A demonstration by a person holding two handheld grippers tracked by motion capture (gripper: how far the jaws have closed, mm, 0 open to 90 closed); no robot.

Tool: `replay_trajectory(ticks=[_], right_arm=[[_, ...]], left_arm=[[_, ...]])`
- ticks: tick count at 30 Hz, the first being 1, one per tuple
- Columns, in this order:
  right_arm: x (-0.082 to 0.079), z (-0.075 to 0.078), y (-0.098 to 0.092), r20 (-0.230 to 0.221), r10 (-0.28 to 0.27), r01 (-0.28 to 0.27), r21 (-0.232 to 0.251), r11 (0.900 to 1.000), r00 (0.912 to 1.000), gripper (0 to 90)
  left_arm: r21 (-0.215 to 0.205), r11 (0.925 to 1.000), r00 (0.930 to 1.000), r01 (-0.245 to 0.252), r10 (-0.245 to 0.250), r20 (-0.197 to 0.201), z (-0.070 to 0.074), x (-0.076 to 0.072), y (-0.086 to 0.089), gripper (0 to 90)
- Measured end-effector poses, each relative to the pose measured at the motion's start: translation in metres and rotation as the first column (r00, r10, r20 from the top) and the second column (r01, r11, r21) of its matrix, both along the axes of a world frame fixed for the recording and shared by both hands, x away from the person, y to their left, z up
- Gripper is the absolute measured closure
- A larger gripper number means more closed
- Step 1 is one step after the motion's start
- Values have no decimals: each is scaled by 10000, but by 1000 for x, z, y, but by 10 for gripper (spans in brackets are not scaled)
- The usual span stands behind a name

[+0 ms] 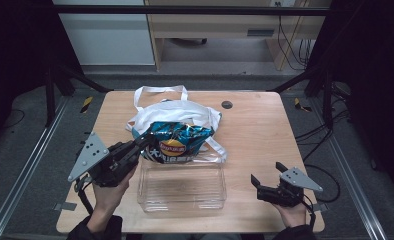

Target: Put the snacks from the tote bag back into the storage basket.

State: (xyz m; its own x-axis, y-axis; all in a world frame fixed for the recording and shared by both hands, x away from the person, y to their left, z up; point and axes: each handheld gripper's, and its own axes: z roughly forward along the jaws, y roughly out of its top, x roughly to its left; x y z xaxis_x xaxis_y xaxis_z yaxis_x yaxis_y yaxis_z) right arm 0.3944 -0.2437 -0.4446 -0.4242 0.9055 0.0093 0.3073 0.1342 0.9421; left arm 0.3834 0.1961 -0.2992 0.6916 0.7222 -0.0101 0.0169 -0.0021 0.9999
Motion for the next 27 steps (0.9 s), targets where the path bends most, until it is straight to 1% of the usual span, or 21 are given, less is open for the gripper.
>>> replay_trajectory(ticks=[2,7,12,18,24,27], right_arm=[[0,1,0,21,2,-2,14,10000,10000,50],[-2,1,1,71,42,-43,27,10000,10000,50],[-2,2,1,78,63,-63,30,10000,9999,50],[-3,2,0,74,35,-36,42,10000,10000,50],[-3,2,1,100,36,-37,42,10000,9999,50],[-4,2,1,89,42,-42,57,10000,10000,50]], left_arm=[[-3,10000,10000,6,-6,-61,-3,-3,0,897],[-14,10000,9992,70,-70,-388,-12,-7,-2,896],[222,9997,9975,123,-107,-698,-23,-8,-9,896],[435,9990,9954,120,-78,-958,-38,-10,-15,896],[589,9982,9910,125,-45,-1338,-54,-11,-17,896],[649,9978,9870,166,-60,-1607,-62,-11,-19,896]])
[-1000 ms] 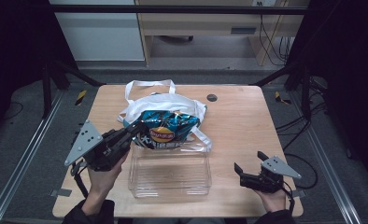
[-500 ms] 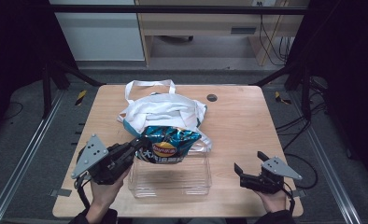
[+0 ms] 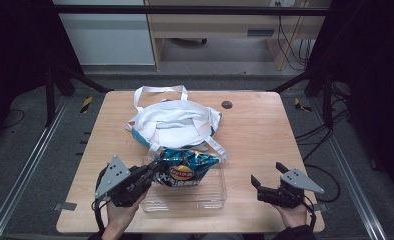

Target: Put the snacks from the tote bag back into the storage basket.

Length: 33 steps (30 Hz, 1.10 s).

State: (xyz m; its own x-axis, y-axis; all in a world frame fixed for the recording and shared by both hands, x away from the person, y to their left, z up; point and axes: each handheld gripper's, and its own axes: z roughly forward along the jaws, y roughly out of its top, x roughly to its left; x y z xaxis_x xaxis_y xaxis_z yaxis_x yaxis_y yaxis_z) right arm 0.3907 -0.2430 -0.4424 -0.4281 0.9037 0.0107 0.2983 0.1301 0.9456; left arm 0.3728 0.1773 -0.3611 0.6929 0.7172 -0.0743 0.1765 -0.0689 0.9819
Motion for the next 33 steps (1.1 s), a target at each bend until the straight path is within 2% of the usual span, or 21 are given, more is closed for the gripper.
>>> replay_trajectory(ticks=[9,17,26,33], right_arm=[[0,0,0,18,-21,22,-46,10000,10000,51],[0,-1,0,1,-7,7,-42,10000,10000,51],[0,-1,0,-13,21,-21,-54,10000,10000,51],[1,-1,1,-28,38,-39,-78,10000,10000,51]], left_arm=[[138,9999,9983,-81,89,-584,-18,7,0,896],[44,9994,9954,-329,332,-895,-23,12,3,894],[354,9977,9932,-586,618,-987,-29,17,3,889],[372,9964,9919,-761,794,-991,-32,21,4,885]])
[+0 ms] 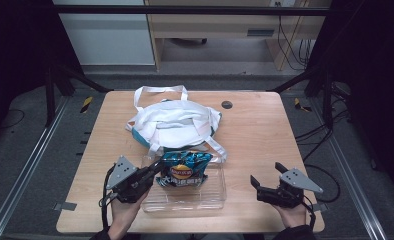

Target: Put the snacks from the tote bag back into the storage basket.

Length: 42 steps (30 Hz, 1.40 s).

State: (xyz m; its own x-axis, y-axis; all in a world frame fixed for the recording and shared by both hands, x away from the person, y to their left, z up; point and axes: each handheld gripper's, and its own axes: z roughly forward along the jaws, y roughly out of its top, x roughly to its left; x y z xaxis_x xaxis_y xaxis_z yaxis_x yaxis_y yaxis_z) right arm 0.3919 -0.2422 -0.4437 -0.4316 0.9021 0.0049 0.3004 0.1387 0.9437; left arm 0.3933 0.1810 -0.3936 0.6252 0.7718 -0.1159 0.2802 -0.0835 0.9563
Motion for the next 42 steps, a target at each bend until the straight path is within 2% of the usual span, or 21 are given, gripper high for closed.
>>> replay_trajectory(ticks=[15,25,34,42], right_arm=[[1,-1,0,-25,37,-37,-24,10000,10000,51],[2,-1,1,-59,36,-36,0,10000,10000,51],[2,-1,1,-86,39,-39,-4,10000,10000,51],[2,-1,2,-80,52,-52,6,10000,10000,51]], left_arm=[[-82,9990,9988,-437,439,225,-2,12,0,856],[-189,9979,9980,-626,627,86,-1,23,-2,849],[-59,9972,9973,-739,740,35,1,35,-4,843],[87,9975,9975,-698,697,67,-1,38,-5,807]])
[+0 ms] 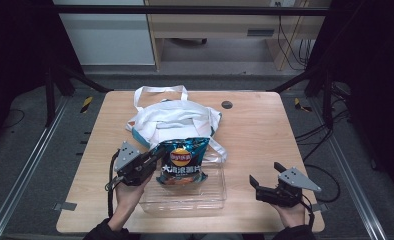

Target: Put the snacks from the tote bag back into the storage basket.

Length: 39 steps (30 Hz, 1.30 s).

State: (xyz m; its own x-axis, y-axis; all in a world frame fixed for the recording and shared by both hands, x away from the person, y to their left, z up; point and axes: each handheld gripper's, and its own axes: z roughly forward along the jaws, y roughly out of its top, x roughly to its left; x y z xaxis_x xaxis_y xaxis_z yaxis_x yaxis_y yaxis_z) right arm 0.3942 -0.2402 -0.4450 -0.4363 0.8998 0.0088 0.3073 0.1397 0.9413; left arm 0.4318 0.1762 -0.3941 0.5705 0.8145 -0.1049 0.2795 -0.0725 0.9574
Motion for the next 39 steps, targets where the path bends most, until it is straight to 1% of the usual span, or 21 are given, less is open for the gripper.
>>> replay_trajectory(ticks=[2,6,9,11,14,17,20,23,25,28,32,39], right_arm=[[0,0,0,-1,1,-1,2,10000,10000,51],[0,0,0,-2,-6,6,3,10000,10000,51],[0,0,0,4,-11,11,-25,10000,10000,51],[0,0,-1,25,-4,4,-34,10000,10000,51],[-1,0,-1,5,1,-1,-2,10000,10000,51],[-1,0,-1,3,-3,3,13,10000,10000,51],[-1,0,-1,20,4,-4,4,10000,10000,51],[-1,1,-1,22,7,-7,18,10000,10000,51],[-1,1,-1,12,3,-3,30,10000,10000,51],[-1,1,-2,14,22,-22,37,10000,10000,51],[-1,1,-1,16,3,-3,29,10000,10000,51],[-1,1,-2,19,-2,2,43,10000,10000,51]], left_arm=[[89,10000,10000,6,-6,27,-1,0,0,788],[118,9999,9999,46,-47,93,-1,0,1,739],[159,9998,9999,108,-110,87,-2,1,1,668],[134,9997,9998,188,-189,72,-2,1,1,603],[267,9995,9998,162,-165,98,-2,0,1,519],[383,9992,9999,150,-152,74,-1,-1,0,471],[620,9980,9999,109,-116,113,0,-3,-1,408],[793,9968,9999,72,-79,87,0,-4,-3,365],[888,9960,10000,53,-58,63,1,-6,-4,342],[898,9959,9999,124,-125,-1,1,-7,-4,316],[770,9969,9998,152,-145,-108,3,-9,-1,307],[637,9979,9999,101,-93,-122,4,-12,4,297]])
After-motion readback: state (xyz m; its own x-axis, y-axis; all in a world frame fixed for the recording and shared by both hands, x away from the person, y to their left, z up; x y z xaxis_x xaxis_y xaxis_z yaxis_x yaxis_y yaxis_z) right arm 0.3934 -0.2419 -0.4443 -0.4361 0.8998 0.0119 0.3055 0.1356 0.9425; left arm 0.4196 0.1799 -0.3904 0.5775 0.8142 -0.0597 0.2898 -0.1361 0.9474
